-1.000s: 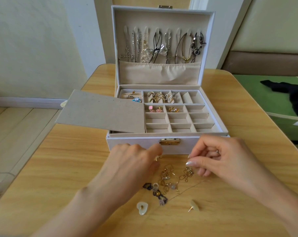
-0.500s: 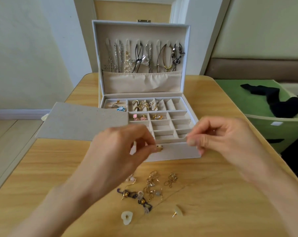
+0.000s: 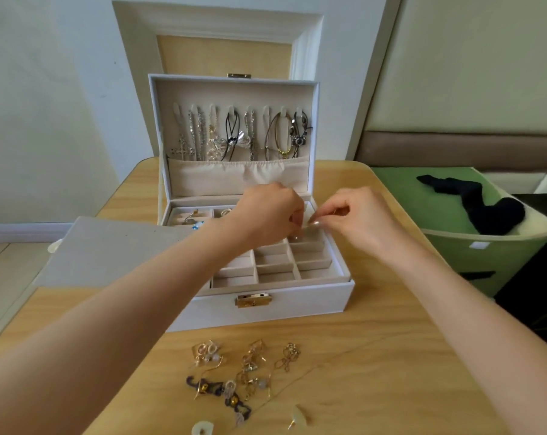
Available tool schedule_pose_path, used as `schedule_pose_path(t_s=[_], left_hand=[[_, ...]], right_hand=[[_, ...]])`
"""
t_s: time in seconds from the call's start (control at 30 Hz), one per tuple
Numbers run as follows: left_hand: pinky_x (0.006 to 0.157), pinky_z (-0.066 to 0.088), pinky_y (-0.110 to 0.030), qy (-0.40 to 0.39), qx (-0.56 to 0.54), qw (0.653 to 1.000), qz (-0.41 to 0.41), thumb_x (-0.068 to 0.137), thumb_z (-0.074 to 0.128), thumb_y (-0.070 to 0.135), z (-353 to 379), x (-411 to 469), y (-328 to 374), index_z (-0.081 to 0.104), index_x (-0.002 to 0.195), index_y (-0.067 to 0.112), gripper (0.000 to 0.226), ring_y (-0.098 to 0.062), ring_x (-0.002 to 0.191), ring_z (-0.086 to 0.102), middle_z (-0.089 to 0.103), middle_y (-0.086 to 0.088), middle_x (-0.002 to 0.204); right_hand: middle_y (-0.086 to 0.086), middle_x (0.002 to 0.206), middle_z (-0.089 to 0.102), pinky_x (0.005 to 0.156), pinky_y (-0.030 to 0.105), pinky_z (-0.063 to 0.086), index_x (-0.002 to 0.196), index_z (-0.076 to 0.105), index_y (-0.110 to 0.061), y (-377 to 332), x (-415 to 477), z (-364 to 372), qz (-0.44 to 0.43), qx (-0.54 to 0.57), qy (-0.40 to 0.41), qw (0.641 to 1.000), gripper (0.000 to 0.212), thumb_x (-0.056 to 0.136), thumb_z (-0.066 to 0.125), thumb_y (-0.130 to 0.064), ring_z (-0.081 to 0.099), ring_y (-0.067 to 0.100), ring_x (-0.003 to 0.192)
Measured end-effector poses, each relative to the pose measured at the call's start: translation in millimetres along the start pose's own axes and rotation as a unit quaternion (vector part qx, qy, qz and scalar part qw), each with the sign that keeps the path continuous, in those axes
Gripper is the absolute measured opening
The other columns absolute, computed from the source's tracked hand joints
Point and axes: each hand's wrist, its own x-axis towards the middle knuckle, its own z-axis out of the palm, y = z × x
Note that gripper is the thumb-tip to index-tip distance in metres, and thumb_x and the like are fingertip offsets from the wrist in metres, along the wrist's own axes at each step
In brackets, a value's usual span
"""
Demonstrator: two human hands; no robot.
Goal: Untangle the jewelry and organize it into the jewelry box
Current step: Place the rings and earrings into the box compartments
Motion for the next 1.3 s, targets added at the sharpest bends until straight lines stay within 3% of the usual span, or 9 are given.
schedule_pose_path(t_s=[0.13, 0.37, 0.57, 0.63, 0.77, 0.93, 1.03, 1.2, 1.3], left_hand=[[0.071, 0.036, -0.026, 0.002, 0.061, 0.998, 0.021, 0.086, 0.060, 0.031, 5, 2, 3, 0.068, 0.095, 0.028, 0.013, -0.021, 0.104, 0.056, 0.064, 0.002, 0.103], [0.078, 0.043, -0.029, 0.011, 0.058, 0.998, 0.032, 0.088, 0.056, 0.031, 9, 1, 6, 0.067, 0.096, 0.026, 0.014, -0.020, 0.105, 0.056, 0.064, 0.003, 0.105], [0.070, 0.049, -0.028, 0.087, -0.059, 0.994, -0.027, 0.089, 0.060, 0.035, -19, -34, -1, 0.056, 0.103, 0.021, 0.020, -0.012, 0.081, 0.055, 0.061, 0.008, 0.091], [0.059, 0.044, -0.022, 0.149, -0.089, 0.984, -0.041, 0.088, 0.059, 0.032, -27, -61, -5, 0.056, 0.098, 0.022, 0.014, -0.005, 0.067, 0.048, 0.055, 0.013, 0.080], [0.058, 0.049, -0.028, 0.183, -0.140, 0.971, -0.068, 0.084, 0.061, 0.028, -27, -112, -11, 0.060, 0.089, 0.022, 0.008, -0.001, 0.066, 0.055, 0.055, 0.018, 0.072], [0.066, 0.049, -0.015, 0.194, -0.248, 0.940, -0.129, 0.087, 0.062, 0.014, -9, -158, -13, 0.062, 0.087, 0.027, 0.012, 0.000, 0.078, 0.061, 0.066, 0.013, 0.081], [0.073, 0.047, -0.013, 0.210, -0.293, 0.925, -0.123, 0.083, 0.051, 0.006, -1, -174, -11, 0.058, 0.086, 0.027, 0.022, -0.002, 0.084, 0.063, 0.066, 0.014, 0.086], [0.076, 0.042, -0.027, 0.157, -0.156, 0.975, -0.015, 0.079, 0.046, 0.021, -4, -183, -21, 0.053, 0.083, 0.029, 0.011, -0.008, 0.094, 0.056, 0.058, 0.018, 0.102], [0.079, 0.032, -0.029, 0.070, -0.030, 0.997, 0.034, 0.069, 0.071, 0.035, -1, -186, -25, 0.053, 0.084, 0.035, 0.023, -0.016, 0.099, 0.047, 0.052, 0.009, 0.115]], right_hand=[[-0.005, 0.083, 0.050, 0.065, 0.028, 0.035, 0.086, 0.076, -0.023, -4, 2, 13, -0.007, -0.169, -0.003, 0.986, 0.007, 0.079, 0.074, -0.023, 0.047, 0.014, 0.081], [-0.005, 0.083, 0.045, 0.062, 0.026, 0.031, 0.086, 0.073, -0.028, -6, 1, 21, -0.003, -0.246, 0.019, 0.969, 0.004, 0.082, 0.071, -0.027, 0.053, 0.020, 0.084], [-0.011, 0.068, 0.051, 0.063, 0.029, 0.040, 0.076, 0.069, -0.025, -11, -11, -22, -0.007, -0.103, 0.130, 0.986, 0.007, 0.077, 0.075, -0.028, 0.047, 0.007, 0.064], [-0.010, 0.065, 0.056, 0.061, 0.019, 0.040, 0.072, 0.068, -0.025, -19, -23, -35, -0.016, -0.050, 0.154, 0.987, 0.008, 0.078, 0.074, -0.025, 0.047, 0.001, 0.058], [-0.008, 0.064, 0.061, 0.056, 0.011, 0.040, 0.074, 0.069, -0.024, -42, -59, -26, -0.050, 0.032, 0.070, 0.996, 0.009, 0.079, 0.071, -0.017, 0.049, -0.001, 0.057], [-0.006, 0.067, 0.056, 0.052, 0.010, 0.033, 0.089, 0.069, -0.027, -49, -100, 24, -0.125, 0.130, -0.050, 0.982, 0.012, 0.083, 0.069, -0.017, 0.042, 0.008, 0.052], [-0.007, 0.068, 0.057, 0.053, 0.010, 0.033, 0.094, 0.064, -0.031, -36, -111, 48, -0.141, 0.111, -0.066, 0.982, 0.013, 0.082, 0.062, -0.033, 0.044, 0.008, 0.052], [-0.007, 0.052, 0.049, 0.050, 0.010, 0.032, 0.092, 0.066, -0.031, -29, -113, 56, -0.144, 0.066, -0.053, 0.986, 0.012, 0.083, 0.061, -0.036, 0.042, 0.004, 0.046], [-0.017, 0.040, 0.035, 0.049, 0.010, 0.036, 0.091, 0.071, -0.029, -36, -111, 69, -0.169, -0.009, -0.059, 0.984, 0.010, 0.083, 0.064, -0.028, 0.038, 0.001, 0.039]])
